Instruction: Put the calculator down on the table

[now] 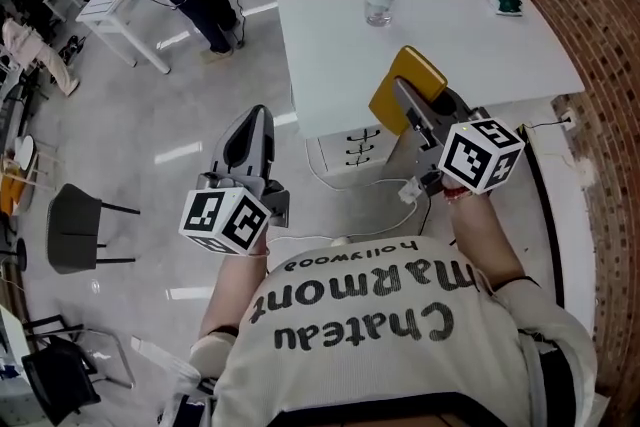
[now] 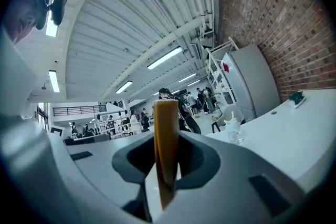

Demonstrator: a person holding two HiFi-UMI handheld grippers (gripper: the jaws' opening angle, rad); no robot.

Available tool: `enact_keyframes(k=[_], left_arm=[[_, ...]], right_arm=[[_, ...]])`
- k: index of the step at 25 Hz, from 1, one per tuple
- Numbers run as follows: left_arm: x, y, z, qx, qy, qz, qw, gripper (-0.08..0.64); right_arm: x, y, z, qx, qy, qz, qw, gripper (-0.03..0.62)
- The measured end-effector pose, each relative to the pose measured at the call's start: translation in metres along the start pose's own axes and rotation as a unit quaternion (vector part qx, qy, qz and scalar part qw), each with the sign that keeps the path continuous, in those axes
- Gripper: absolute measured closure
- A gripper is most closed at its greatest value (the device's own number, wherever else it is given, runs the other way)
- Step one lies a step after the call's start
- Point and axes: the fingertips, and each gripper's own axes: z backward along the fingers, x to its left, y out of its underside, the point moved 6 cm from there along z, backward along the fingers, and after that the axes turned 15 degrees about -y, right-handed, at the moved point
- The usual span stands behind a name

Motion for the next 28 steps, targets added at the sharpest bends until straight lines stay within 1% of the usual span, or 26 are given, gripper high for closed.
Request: enact_keyframes(k=[4, 7, 13, 16, 19, 22, 25, 28], left_arm=[[0.023, 0.003, -0.016, 0.007, 0.006, 0.001, 1.0, 0.56], [0.036, 0.017, -0.022, 0.029, -0.003, 0.001, 0.9996, 0.56], [0.05, 0.044, -0.035, 0.071, -0.011, -0.031, 0.9969, 0.56], [0.06, 0.059, -0.041, 0.089, -0.019, -0.038, 0.9952, 0.56], [0.07, 0.069, -0.048, 0.094, -0.027, -0.025, 0.9949, 0.56], [0.078, 0.071, -0.055, 0.081, -0.031, 0.003, 0.9962, 0.56], [0.087, 0.068, -0.067, 0.068, -0.041, 0.023, 0.9966, 0.56], [0.094, 0.069, -0.083, 0.069, -0.055, 0.026, 0.9958, 0.56]], right_arm=[[-0.003, 0.002, -0.024, -0.005, 0.005, 0.001, 1.0, 0.502], [-0.008, 0.016, -0.036, 0.012, 0.009, -0.008, 1.0, 0.502], [-0.024, 0.042, -0.048, 0.047, 0.03, -0.031, 0.998, 0.503], [-0.036, 0.056, -0.052, 0.065, 0.04, -0.041, 0.996, 0.502], [-0.05, 0.065, -0.058, 0.073, 0.048, -0.047, 0.995, 0.502], [-0.065, 0.071, -0.067, 0.086, 0.05, -0.046, 0.994, 0.502], [-0.081, 0.075, -0.079, 0.102, 0.052, -0.046, 0.992, 0.502], [-0.101, 0.076, -0.094, 0.113, 0.048, -0.052, 0.991, 0.503]])
